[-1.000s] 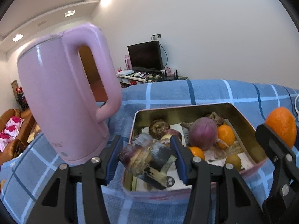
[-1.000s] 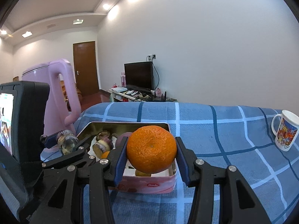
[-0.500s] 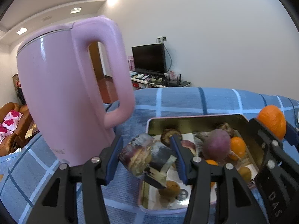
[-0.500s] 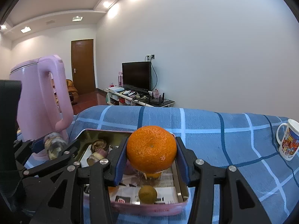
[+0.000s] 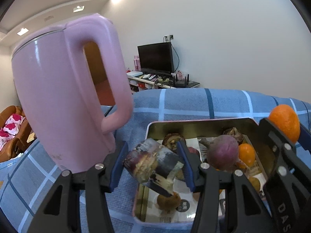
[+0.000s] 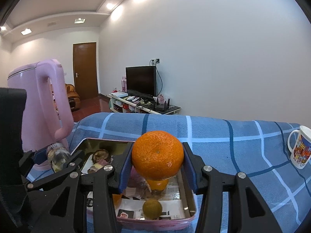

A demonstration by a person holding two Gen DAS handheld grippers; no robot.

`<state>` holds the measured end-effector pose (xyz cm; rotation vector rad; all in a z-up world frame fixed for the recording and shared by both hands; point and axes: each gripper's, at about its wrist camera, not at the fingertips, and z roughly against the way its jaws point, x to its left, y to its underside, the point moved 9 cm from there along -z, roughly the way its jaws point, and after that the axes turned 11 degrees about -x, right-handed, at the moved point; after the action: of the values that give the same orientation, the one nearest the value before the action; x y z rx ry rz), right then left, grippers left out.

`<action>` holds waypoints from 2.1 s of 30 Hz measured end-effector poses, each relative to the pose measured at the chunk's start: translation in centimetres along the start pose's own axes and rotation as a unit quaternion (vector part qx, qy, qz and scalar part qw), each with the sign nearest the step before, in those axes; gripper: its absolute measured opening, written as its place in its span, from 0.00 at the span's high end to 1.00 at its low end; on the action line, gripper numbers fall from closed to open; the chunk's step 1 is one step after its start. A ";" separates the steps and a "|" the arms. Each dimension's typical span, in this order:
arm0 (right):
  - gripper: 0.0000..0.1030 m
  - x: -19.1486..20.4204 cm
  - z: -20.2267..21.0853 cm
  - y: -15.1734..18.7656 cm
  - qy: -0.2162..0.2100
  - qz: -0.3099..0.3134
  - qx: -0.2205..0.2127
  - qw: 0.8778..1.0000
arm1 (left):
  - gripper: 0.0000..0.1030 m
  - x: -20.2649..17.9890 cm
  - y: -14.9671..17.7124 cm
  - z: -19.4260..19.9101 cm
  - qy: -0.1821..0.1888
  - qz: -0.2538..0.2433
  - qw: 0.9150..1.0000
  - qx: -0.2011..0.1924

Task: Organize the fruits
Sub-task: 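Lower both pieces into the tin box and open both tools to release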

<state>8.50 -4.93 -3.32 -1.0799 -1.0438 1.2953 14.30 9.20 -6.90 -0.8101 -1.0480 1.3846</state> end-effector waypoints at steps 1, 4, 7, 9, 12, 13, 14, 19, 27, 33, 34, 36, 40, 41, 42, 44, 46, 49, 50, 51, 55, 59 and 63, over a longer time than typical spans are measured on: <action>0.51 -0.1 0.0 -0.1 0.002 0.001 -0.001 1.000 | 0.48 -0.1 0.0 -0.2 0.000 0.004 1.000 0.005; 0.51 -0.7 -0.3 0.0 0.007 0.000 0.000 1.000 | 0.48 -0.6 -0.3 -0.8 0.005 0.018 1.000 0.017; 0.51 -1.5 -0.7 0.2 0.009 -0.014 0.009 1.000 | 0.48 -1.3 -0.7 -1.1 0.002 0.017 1.000 0.018; 0.51 -1.9 -0.9 0.3 0.011 -0.019 0.012 1.000 | 0.48 -1.8 -0.7 -1.5 0.005 0.021 1.000 0.023; 0.51 -2.5 -1.3 0.4 0.012 -0.023 0.017 1.000 | 0.48 -2.3 -0.6 -1.9 0.020 0.028 0.999 0.031; 0.51 -2.5 -1.4 0.4 0.012 -0.025 0.018 0.999 | 0.48 -2.3 -0.6 -2.0 0.027 0.027 0.999 0.031; 0.51 -2.7 -1.5 0.4 0.012 -0.029 0.020 0.999 | 0.48 -2.2 -0.7 -2.1 0.030 0.026 0.999 0.029; 0.51 -2.5 -2.7 0.4 0.006 -0.038 0.027 0.999 | 0.48 -1.3 -1.2 -2.8 0.052 0.038 0.998 0.026; 0.51 -0.5 -5.0 0.6 -0.038 -0.054 0.053 0.996 | 0.48 -0.8 -1.2 -3.3 0.051 0.043 0.997 0.028; 0.51 0.3 -7.1 2.5 -0.086 -0.092 0.116 0.985 | 0.48 -0.6 -0.5 -3.9 0.067 0.049 0.995 0.049; 0.51 0.3 -7.3 2.9 -0.091 -0.098 0.127 0.983 | 0.48 -0.7 -0.3 -3.9 0.068 0.040 0.996 0.051; 0.51 0.4 -7.6 3.3 -0.100 -0.110 0.134 0.980 | 0.48 -0.8 -0.3 -3.7 0.066 0.029 0.996 0.047; 0.51 0.1 -7.8 3.3 -0.109 -0.117 0.139 0.977 | 0.48 -1.2 -0.5 -3.4 0.066 0.008 0.997 0.037; 0.51 -0.1 -7.8 3.2 -0.110 -0.123 0.137 0.977 | 0.48 -1.4 -0.5 -3.3 0.067 0.000 0.997 0.034; 0.51 -0.4 -7.7 3.0 -0.111 -0.128 0.133 0.976 | 0.48 -1.7 -0.6 -3.2 0.071 -0.009 0.997 0.031; 0.51 -0.1 -7.7 2.4 -0.125 -0.129 0.127 0.975 | 0.48 -2.6 -0.6 -2.8 0.085 -0.024 0.996 0.027; 0.51 0.6 -7.7 2.1 -0.139 -0.115 0.124 0.976 | 0.48 -3.9 -0.5 -2.4 0.102 -0.045 0.993 0.023; 0.51 1.8 -7.8 2.7 -0.148 -0.094 0.135 0.975 | 0.48 -4.8 -0.3 -2.1 0.102 -0.065 0.992 0.024; 0.51 1.8 -7.9 2.8 -0.146 -0.093 0.138 0.975 | 0.48 -4.7 -0.2 -2.2 0.102 -0.059 0.993 0.027; 0.51 1.8 -8.0 2.9 -0.146 -0.092 0.140 0.975 | 0.48 -4.6 -0.2 -2.3 0.099 -0.056 0.993 0.027; 0.50 2.1 -8.1 3.4 -0.146 -0.084 0.143 0.975 | 0.47 -4.3 -0.1 -2.4 0.083 -0.058 0.994 0.028; 0.46 1.8 -8.0 3.5 -0.142 -0.088 0.141 0.976 | 0.32 -4.4 0.0 -2.3 0.073 -0.067 0.995 0.030; 0.36 1.2 -7.3 3.2 -0.137 -0.095 0.126 0.978 | 0.20 -4.0 -0.3 -1.9 0.068 -0.060 0.996 0.018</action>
<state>15.03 -3.93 -7.96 -0.6059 -1.1205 1.4021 16.58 5.52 -7.77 -0.7902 -0.9487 1.2269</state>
